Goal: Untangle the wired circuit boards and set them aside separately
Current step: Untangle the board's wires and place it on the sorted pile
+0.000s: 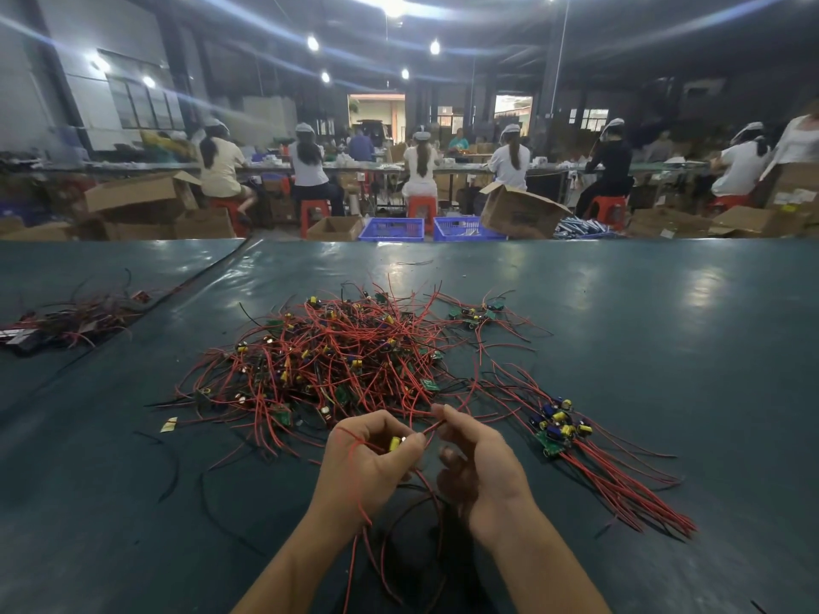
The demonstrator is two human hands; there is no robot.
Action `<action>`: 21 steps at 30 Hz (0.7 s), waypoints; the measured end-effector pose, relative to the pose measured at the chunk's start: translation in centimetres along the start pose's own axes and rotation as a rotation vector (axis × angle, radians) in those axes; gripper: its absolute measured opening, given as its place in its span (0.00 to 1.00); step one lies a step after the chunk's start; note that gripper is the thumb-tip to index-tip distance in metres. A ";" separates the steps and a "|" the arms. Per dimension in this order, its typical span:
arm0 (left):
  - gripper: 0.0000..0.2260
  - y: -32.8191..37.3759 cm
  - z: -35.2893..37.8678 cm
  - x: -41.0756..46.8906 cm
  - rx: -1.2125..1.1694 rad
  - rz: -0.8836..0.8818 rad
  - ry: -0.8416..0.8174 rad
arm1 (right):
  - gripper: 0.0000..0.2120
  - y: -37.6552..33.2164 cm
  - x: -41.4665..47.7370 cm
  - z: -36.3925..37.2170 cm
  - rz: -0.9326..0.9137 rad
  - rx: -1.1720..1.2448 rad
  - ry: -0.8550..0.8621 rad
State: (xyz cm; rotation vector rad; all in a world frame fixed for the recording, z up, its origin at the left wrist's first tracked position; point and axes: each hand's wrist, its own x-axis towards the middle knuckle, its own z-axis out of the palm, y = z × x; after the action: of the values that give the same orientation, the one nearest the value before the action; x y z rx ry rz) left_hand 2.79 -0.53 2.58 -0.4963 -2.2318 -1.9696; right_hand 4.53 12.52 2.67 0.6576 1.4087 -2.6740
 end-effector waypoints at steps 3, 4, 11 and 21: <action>0.10 0.2 -0.1 0.1 -0.054 -0.024 -0.023 | 0.06 -1.2 0.4 -1.0 -0.044 0.054 0.039; 0.10 0.2 -0.1 0.1 -0.068 -0.026 -0.033 | 0.06 -1.5 0.5 -1.3 -0.058 0.071 0.051; 0.07 0.7 -0.5 0.2 -0.133 -0.037 -0.012 | 0.06 -1.6 0.8 -1.5 -0.171 -0.036 0.143; 0.08 0.7 -1.0 0.4 -0.241 -0.083 -0.033 | 0.06 -1.8 0.8 -1.5 -0.258 0.150 0.127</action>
State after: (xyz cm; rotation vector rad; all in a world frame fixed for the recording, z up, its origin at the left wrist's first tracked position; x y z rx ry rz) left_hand 2.49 -1.36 3.52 -0.4722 -2.0756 -2.3038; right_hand 3.92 14.85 3.04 0.7138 1.4206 -3.0121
